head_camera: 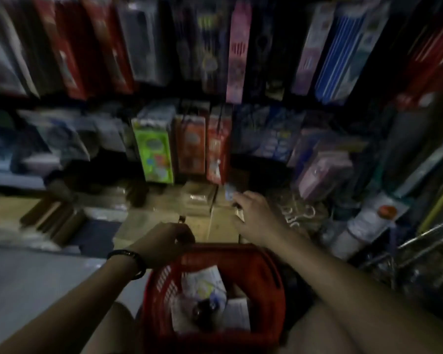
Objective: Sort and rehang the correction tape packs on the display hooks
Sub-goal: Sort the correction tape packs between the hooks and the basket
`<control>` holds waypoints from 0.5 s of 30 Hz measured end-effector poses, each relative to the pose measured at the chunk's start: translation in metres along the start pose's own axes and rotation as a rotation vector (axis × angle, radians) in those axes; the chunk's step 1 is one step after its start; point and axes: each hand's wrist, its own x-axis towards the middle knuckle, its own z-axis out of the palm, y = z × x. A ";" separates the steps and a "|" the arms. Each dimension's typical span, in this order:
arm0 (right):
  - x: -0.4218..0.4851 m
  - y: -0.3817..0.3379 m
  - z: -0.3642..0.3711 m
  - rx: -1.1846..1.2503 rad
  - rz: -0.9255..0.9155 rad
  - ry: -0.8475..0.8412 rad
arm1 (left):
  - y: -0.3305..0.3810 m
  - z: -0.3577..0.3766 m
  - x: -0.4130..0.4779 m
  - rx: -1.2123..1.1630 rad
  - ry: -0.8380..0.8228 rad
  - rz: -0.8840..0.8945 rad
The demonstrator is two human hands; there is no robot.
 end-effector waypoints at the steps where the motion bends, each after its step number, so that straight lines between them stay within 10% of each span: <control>1: -0.014 0.007 0.023 0.016 0.050 -0.071 | -0.011 0.019 -0.003 -0.010 -0.037 -0.031; 15: -0.126 0.066 0.269 0.358 0.484 -0.692 | -0.101 0.183 0.033 0.004 -0.385 -0.260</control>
